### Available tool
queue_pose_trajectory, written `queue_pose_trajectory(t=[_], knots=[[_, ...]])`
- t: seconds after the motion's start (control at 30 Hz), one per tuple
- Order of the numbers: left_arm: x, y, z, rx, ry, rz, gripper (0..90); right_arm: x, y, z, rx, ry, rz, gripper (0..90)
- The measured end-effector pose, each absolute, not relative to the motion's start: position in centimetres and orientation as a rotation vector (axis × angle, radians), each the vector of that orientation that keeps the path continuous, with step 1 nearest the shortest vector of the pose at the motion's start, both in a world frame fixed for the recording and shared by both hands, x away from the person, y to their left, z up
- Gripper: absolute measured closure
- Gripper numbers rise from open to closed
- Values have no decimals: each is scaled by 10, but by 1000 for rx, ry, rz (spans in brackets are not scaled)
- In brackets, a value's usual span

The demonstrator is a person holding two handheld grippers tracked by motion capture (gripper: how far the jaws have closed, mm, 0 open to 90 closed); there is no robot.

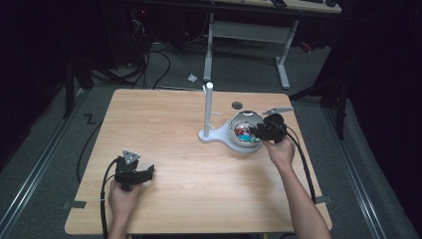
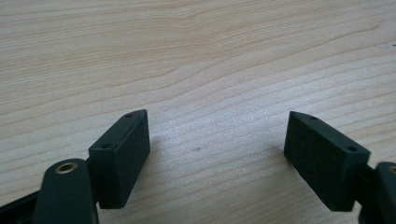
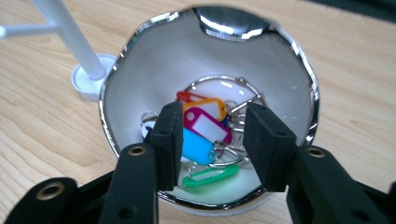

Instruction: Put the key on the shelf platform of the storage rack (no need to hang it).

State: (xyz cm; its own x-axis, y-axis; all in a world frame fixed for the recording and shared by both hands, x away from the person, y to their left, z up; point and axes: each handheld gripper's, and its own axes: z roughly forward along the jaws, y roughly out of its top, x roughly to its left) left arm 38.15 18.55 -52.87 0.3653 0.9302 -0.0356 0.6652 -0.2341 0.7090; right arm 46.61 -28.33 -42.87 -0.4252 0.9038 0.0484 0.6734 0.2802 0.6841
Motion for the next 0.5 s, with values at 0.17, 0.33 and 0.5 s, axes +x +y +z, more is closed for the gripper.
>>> queue_pose_trajectory(t=[0.17, 0.33, 0.5], knots=[[382, 186, -529, 1989, 1377, 532, 228, 460, -286, -422, 1415, 2192, 921, 530], [382, 186, -529, 1987, 1377, 531, 227, 454, -289, -412, 1395, 2167, 940, 512], [382, 186, -529, 1989, 1377, 532, 228, 449, -293, -405, 1387, 2151, 952, 505]])
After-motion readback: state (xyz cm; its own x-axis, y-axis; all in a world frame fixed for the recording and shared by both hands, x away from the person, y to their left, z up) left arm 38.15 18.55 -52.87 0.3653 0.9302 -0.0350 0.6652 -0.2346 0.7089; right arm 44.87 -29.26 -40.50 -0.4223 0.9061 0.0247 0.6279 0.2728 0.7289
